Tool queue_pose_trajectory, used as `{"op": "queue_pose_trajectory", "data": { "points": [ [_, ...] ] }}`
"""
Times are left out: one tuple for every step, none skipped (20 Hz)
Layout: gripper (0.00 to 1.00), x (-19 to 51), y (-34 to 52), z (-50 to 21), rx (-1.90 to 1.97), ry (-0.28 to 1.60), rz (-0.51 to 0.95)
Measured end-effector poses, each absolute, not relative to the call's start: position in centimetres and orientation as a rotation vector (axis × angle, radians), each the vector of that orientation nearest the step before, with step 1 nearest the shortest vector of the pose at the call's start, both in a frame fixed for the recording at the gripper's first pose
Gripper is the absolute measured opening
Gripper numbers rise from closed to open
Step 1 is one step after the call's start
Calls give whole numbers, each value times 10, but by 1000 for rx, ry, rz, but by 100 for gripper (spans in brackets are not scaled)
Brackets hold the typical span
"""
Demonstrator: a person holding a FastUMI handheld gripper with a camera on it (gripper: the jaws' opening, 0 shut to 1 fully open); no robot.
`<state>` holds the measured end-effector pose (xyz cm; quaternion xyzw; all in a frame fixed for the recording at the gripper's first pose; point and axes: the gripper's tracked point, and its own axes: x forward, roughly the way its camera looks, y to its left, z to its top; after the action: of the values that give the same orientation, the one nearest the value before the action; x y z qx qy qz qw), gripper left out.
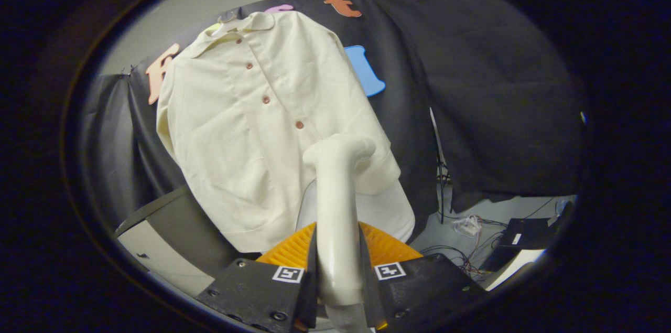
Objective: Iron the clothes twice with a garment steamer, once on the left side and once on the right side.
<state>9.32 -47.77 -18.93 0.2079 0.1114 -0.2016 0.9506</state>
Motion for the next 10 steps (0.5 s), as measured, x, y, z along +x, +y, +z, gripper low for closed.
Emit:
{"op": "queue_pose_trajectory", "data": {
  "points": [
    [35,90,-467,-181,420,215,-397],
    [35,88,-453,-170,411,205,-381],
    [35,86,-440,-159,394,199,-369],
    [35,84,-428,-148,367,191,-359],
    [35,82,-414,-137,340,188,-350],
    [35,80,-399,-123,318,172,-344],
    [35,78,-383,-111,316,157,-331],
    [35,76,-364,-99,322,143,-309],
    [35,73,-344,-86,322,127,-290],
    [35,70,-326,-70,288,91,-284]
  ]
}}
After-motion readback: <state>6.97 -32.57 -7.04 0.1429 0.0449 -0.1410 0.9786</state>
